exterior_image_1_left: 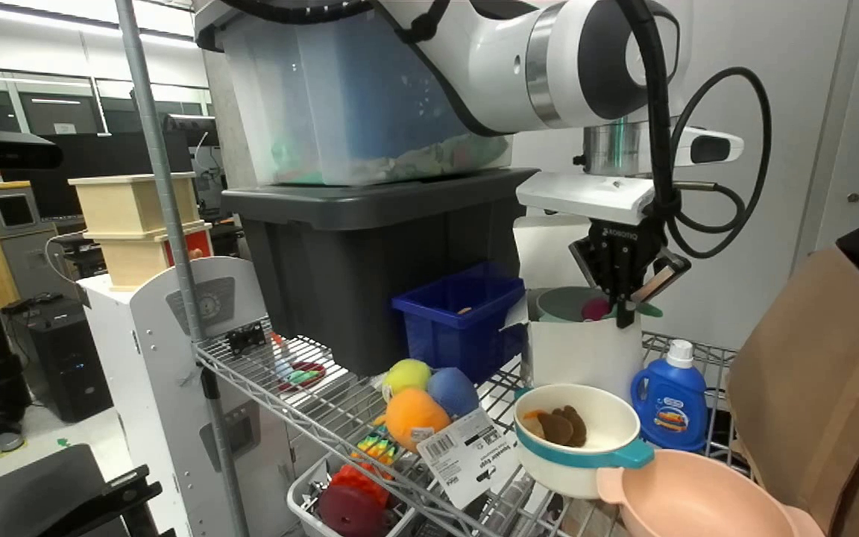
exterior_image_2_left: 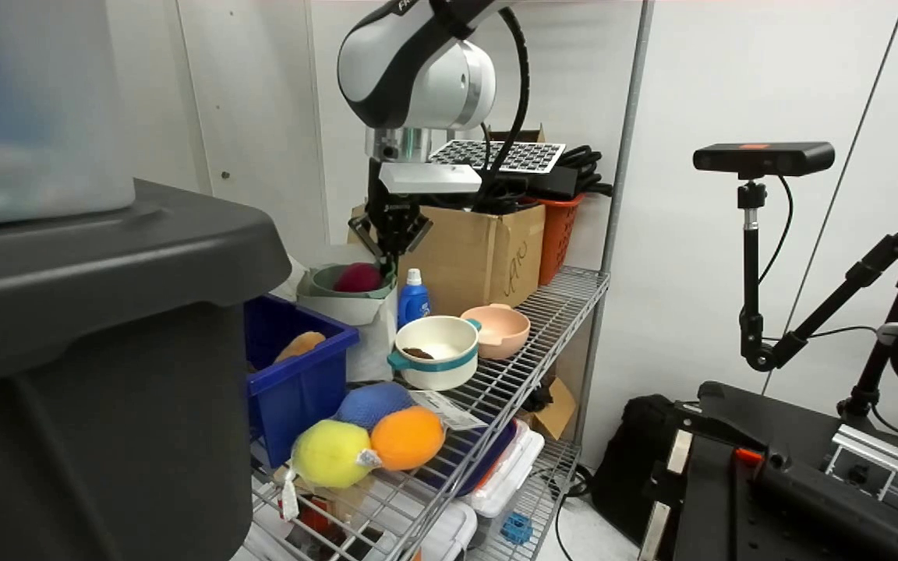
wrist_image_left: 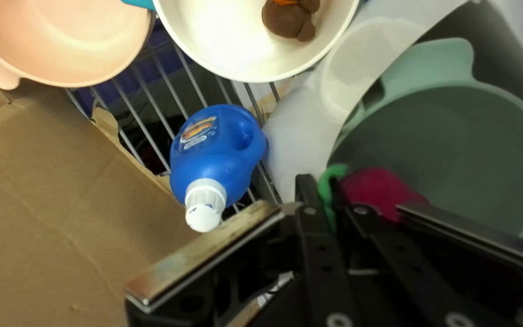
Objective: Put the beetroot plushy in the pink bowl
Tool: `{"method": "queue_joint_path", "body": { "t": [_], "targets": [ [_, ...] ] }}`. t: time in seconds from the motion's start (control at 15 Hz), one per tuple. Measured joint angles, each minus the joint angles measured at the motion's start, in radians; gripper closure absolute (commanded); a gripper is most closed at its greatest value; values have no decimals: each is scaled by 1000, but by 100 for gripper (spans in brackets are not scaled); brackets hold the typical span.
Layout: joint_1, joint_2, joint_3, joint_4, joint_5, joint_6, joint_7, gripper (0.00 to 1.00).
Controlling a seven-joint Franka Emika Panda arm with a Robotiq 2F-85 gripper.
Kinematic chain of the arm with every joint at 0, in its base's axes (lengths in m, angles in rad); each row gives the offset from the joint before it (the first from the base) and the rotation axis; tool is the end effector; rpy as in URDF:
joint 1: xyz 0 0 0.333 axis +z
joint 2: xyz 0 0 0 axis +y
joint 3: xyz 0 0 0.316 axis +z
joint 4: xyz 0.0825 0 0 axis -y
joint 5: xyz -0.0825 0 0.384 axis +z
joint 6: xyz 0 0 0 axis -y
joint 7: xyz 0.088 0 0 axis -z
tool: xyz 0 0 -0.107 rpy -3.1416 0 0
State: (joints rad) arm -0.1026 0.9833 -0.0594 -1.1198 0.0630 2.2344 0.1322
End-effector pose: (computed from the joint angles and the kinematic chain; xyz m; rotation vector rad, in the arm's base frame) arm 0.7752 -0.1094 0.2219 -3.0970 0.4680 -0.2084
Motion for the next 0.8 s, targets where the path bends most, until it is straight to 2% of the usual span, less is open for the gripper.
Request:
{"method": "queue_joint_path", "body": {
  "t": [0.6, 0.67, 0.73, 0.8],
  "targets": [
    [1, -15, 0, 0, 0, -52, -15, 98],
    [1, -15, 0, 0, -1, -52, -15, 68],
    [1, -15, 0, 0, -1, -52, -15, 67],
    [1, -15, 0, 0, -2, -52, -16, 60]
  ]
}}
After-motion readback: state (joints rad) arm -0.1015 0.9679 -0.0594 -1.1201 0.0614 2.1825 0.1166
